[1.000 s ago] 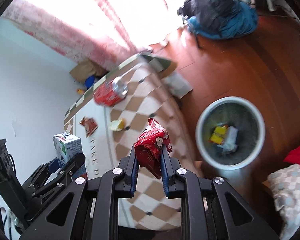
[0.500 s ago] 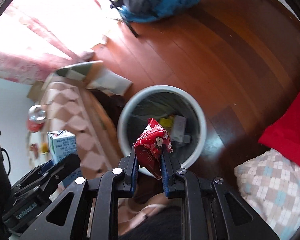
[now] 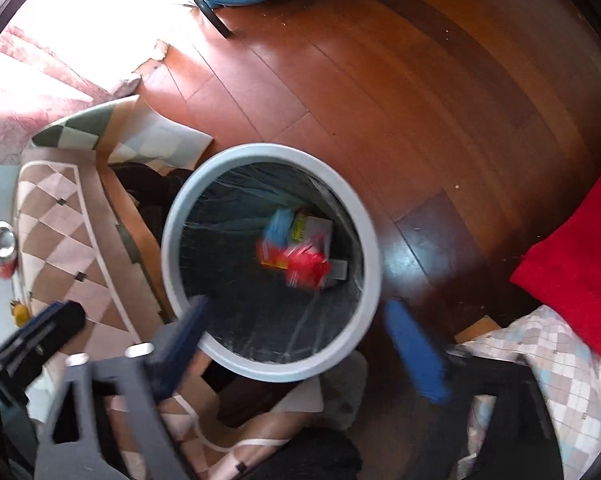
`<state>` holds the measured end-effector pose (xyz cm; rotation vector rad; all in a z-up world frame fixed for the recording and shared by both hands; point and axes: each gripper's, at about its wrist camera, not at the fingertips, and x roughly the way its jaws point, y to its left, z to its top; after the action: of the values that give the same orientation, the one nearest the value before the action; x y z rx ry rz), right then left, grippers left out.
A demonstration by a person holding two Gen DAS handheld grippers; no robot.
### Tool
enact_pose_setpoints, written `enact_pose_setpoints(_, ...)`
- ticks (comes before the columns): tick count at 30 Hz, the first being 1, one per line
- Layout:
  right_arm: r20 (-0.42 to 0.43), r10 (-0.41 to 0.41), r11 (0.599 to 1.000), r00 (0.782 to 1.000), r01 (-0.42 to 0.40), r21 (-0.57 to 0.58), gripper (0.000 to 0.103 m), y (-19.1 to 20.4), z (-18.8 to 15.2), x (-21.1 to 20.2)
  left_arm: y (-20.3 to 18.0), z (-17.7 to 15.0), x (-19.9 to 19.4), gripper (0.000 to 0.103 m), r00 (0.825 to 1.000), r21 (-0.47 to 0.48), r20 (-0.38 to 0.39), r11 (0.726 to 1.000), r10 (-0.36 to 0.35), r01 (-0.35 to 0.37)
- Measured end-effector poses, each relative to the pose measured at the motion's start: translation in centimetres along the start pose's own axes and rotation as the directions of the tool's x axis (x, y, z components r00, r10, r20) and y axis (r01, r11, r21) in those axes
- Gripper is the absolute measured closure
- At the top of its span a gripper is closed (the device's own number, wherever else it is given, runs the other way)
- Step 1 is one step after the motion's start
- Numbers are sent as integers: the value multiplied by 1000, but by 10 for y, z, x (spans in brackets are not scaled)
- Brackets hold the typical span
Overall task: Collect trash
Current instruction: 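Carry the chip bag and milk carton to the bin and open both tools, then move both tools back toward the table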
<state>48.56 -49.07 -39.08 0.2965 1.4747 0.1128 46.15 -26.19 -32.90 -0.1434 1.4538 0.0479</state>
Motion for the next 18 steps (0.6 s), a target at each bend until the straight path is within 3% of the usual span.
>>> enact_pose_setpoints(3,5,-48,999,999,48,-17,0,0,-6,-3,1,-4,1,7,999,11,10,999,51,-51)
enact_pose_setpoints(7,28,-115,991,993,116,-62,0,7,-17,-13,2,-10,-2,7,998,12,10,998,67,-67)
enact_pose_setpoints(18,93,-135,985,986,144,-97,0,25,-37,-52,-3,-25,-35,7,995,22,58,997,76,-77)
